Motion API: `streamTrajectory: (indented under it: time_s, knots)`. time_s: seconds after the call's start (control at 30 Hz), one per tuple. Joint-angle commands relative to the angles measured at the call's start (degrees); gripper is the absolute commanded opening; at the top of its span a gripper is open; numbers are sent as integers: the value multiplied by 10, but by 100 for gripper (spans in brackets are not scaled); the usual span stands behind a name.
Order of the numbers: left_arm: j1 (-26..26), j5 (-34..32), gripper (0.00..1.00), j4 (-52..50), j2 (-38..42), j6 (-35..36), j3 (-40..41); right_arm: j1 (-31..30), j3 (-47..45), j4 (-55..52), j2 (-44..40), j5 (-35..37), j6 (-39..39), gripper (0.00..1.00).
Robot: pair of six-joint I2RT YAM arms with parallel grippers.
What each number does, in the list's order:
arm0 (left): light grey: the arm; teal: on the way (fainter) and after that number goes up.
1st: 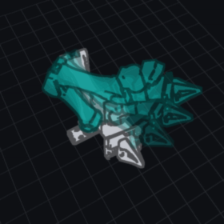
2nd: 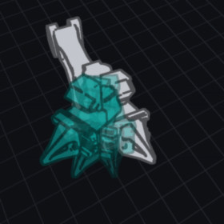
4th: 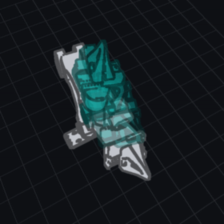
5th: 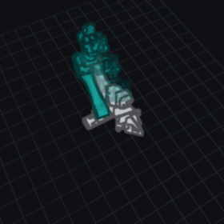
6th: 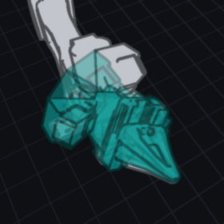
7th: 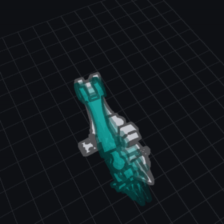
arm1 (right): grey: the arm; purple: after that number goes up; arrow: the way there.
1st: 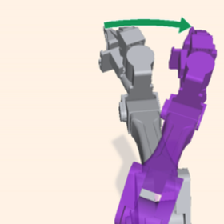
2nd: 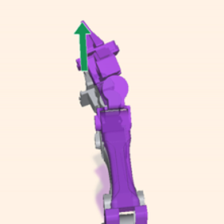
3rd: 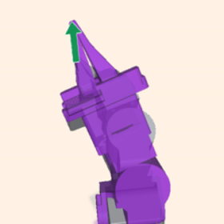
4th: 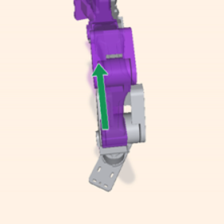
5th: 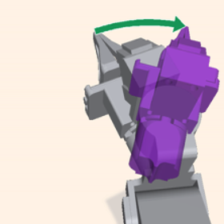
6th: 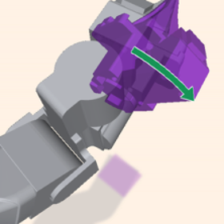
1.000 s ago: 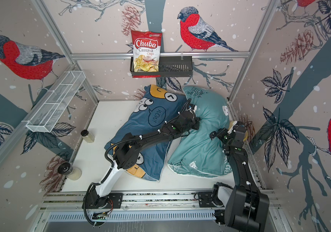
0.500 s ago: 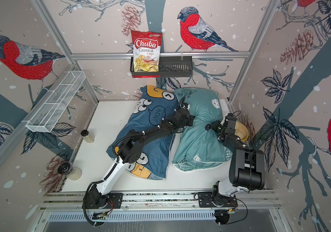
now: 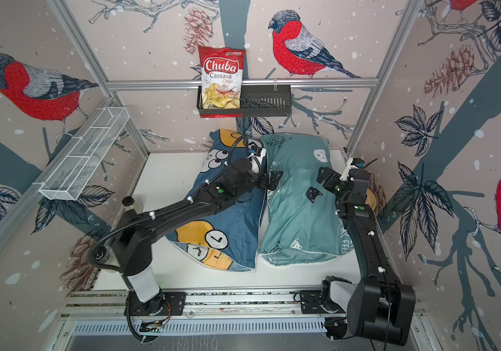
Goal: Zip up pillowcases
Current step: Place the pillowcase at the center of the board, then adjust the pillowcase at the center of the board.
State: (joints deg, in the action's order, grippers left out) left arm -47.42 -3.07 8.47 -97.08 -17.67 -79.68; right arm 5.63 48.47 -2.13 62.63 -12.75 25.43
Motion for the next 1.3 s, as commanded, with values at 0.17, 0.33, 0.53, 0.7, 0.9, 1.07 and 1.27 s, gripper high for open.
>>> streamTrajectory:
  time_s: [0.17, 0.33, 0.53, 0.7, 0.9, 1.07, 1.27]
  knots:
    - [134, -4, 100, -47, 200, 35, 221, -216, -20, -66, -63, 37, 43, 100]
    - [241, 46, 100, -3, 250, 18, 325, -416, -43, -1, 15, 107, 107, 100]
    - [300, 77, 100, -20, 209, 8, 345, -509, -20, 51, 157, 119, 140, 100]
    - [301, 126, 76, 13, 190, -27, 377, -512, 7, 81, 233, 119, 143, 98]
    - [301, 141, 5, 15, 222, -69, 418, -512, 57, 85, 296, 94, 119, 63]
    - [301, 94, 0, -7, 337, -104, 475, -509, 108, 75, 341, 78, 76, 28]
    - [301, 23, 0, 1, 470, -129, 560, -484, 174, 90, 410, 38, 54, 18]
